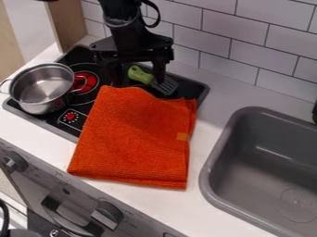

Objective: The robotic arm carried the red cloth towards the right stew

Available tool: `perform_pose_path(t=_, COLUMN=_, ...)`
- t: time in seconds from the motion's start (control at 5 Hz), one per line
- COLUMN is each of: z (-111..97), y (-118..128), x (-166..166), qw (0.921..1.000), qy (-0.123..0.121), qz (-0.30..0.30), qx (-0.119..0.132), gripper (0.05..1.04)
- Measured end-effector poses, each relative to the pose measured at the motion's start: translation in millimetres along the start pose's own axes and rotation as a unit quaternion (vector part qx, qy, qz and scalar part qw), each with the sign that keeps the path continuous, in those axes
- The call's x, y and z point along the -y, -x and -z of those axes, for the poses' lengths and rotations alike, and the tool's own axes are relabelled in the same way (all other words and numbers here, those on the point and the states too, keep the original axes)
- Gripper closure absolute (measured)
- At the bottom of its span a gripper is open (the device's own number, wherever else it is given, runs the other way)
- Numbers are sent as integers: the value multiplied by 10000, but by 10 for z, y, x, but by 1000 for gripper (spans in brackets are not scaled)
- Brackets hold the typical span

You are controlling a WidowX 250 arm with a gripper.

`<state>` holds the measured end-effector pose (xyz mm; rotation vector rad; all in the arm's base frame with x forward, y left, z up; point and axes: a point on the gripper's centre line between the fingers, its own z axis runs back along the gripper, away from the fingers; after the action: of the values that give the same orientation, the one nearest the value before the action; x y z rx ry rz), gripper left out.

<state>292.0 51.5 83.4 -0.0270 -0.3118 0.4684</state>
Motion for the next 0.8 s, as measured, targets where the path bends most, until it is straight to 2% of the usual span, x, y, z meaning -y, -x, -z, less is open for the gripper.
perform_pose_path(t=0.2, z=63, y=54, x=-22, qw=9999, qy=-42, qz=-16, qx=-131, gripper=84)
perform_pose_path(t=0.4, z=90, y=105, x=-118, qw=9994, qy=-108, qz=-263, qx=-222, gripper=84)
perform_pose_path(t=0.6, z=90, y=257, x=-258, qw=9977, qy=-185, qz=-606, qx=-259, gripper=130)
perform_pose_path(t=0.8, z=102, y=317, x=-311, qw=9960, qy=-382, qz=-714, qx=-370, gripper=387)
